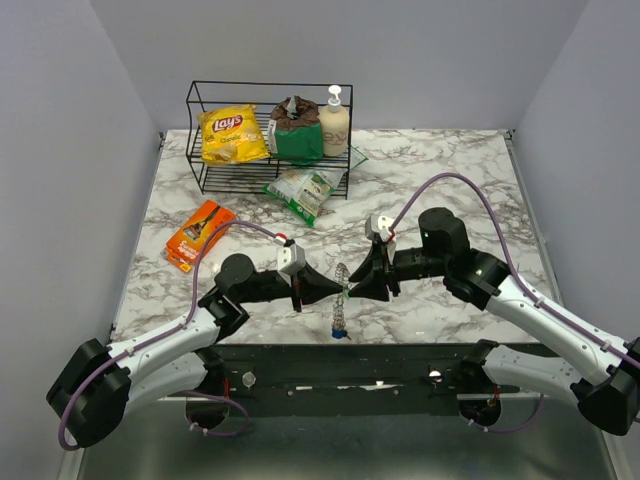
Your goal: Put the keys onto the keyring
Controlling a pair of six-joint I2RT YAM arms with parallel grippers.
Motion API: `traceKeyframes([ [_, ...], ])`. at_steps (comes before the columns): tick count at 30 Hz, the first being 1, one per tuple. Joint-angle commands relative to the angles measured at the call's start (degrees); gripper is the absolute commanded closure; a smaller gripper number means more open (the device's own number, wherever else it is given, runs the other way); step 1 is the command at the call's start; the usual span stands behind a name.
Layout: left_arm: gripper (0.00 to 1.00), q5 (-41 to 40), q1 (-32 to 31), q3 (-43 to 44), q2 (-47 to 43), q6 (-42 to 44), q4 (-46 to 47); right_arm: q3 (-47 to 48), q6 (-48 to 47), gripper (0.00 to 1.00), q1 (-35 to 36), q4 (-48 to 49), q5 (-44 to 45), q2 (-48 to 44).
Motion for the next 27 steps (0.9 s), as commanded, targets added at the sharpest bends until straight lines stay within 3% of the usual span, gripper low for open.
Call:
traceKeyframes([
  [1,1.0,1.94,-0.13,1.92,-1.11,-0.08,1.7,-1.0,-0.66,0.57,-0.24,1.82,-2.86,0.14],
  [14,1.0,2.56,-0.13,3.41,-2.43,0.1,0.64,-1.44,-0.75,0.74,-0.42,1.82,-0.57,-0.04],
  [23,1.0,2.47,-0.13,3.94,-2.69,0.1,0.9,-1.62,-0.66,0.98,-0.42,1.82,-1.36,0.14],
  [27,1.0,1.86,-0.13,3.85,-3.39,0.01,1.86,-1.79,-0.48,0.99,-0.42,1.73,-1.19,-0.12],
])
